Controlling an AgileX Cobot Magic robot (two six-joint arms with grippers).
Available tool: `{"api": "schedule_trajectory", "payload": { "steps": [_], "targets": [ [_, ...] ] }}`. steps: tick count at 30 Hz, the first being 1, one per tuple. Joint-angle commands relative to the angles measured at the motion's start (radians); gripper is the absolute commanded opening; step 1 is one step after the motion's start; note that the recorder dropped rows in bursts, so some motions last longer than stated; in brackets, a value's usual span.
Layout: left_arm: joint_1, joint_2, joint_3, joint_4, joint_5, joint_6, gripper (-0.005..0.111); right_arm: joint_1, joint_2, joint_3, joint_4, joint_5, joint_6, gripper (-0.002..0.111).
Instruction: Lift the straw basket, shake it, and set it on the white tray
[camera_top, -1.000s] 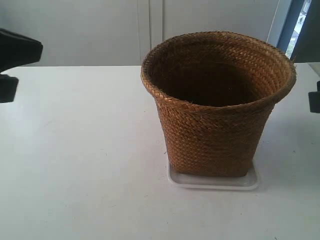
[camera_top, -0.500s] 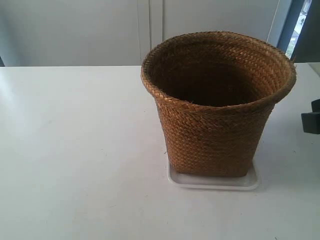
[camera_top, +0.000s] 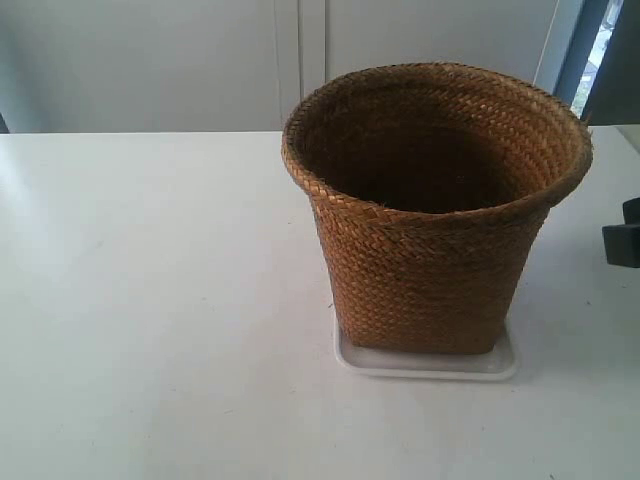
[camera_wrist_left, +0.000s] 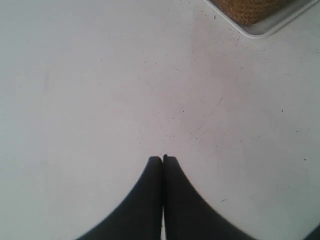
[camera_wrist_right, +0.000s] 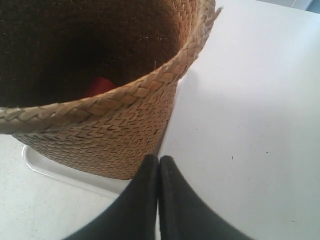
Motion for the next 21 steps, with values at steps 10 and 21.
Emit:
{"api": "schedule_trajectory", "payload": {
  "steps": [10,21],
  "targets": [
    [-0.007,-0.008,0.005,0.000,0.014,-0.011,0.000,-0.004,-0.007,0.003,0.004,-0.008,0.005,0.000],
    [0.242,-0.127,0.157,0.017,-0.156,0.002,0.000,-0.004,-0.007,0.003,0.004,-0.008,0.005,0.000]
  ]
}}
